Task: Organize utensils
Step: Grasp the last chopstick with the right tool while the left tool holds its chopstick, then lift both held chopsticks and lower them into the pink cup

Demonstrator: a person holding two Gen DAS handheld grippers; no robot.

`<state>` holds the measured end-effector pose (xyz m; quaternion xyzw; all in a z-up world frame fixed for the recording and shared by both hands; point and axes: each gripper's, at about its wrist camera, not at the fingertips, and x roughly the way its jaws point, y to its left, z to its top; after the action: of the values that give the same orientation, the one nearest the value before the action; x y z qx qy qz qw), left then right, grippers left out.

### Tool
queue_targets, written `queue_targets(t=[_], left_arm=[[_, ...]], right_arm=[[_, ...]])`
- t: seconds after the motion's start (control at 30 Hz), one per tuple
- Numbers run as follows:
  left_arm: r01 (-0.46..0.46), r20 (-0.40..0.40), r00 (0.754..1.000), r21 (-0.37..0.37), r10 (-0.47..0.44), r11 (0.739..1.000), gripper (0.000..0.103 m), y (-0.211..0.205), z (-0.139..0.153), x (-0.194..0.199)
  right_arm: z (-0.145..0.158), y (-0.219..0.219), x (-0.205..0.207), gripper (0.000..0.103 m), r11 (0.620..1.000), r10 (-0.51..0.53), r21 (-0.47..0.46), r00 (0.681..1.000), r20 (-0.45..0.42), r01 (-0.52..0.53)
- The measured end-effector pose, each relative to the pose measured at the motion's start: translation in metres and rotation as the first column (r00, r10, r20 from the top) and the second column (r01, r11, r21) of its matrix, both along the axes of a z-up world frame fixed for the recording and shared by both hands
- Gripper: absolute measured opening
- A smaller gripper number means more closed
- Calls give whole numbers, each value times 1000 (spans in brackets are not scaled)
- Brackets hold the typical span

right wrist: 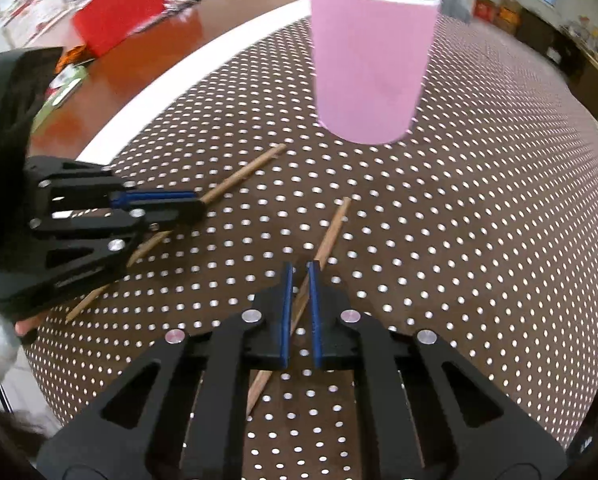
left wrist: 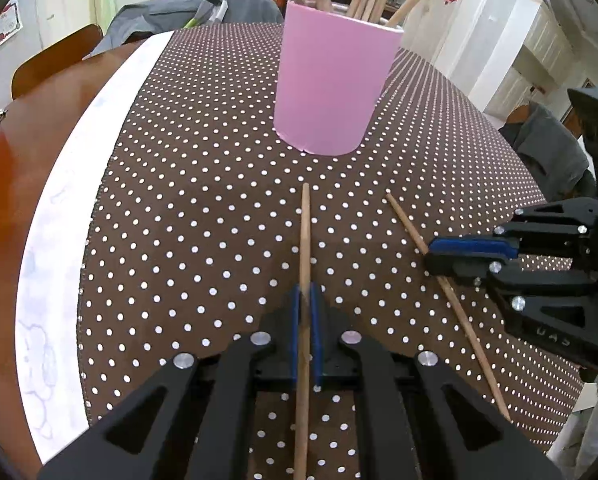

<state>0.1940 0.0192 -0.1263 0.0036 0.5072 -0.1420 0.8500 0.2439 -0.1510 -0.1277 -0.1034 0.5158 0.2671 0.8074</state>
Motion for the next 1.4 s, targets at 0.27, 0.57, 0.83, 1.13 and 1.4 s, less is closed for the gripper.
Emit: queue_targets(t=[0.27, 0.57, 0.83, 1.13, 1.4], left_arm=[[34, -26, 999, 96, -31, 995, 26, -8, 0, -8], [62, 3, 998, 139, -63, 988, 25, -14, -1, -12], [58, 12, 998, 140, -61, 988, 5, -15, -1, -9], [30, 48, 998, 91, -34, 995, 5, -11, 6, -6], [47, 189, 981, 27, -51, 999, 5, -17, 34, -25]], right_arm=[[4, 5, -7, 9, 994, -58, -94, 995, -75, 51], [6, 38, -1, 11, 982, -46, -186, 995, -88, 29], [8, 81, -1, 11, 980, -36, -198, 998, -52, 25], [10, 56, -13, 7, 992, -52, -112, 999, -10, 51], [34, -3, -21, 5, 996, -83, 48, 996, 46, 81]])
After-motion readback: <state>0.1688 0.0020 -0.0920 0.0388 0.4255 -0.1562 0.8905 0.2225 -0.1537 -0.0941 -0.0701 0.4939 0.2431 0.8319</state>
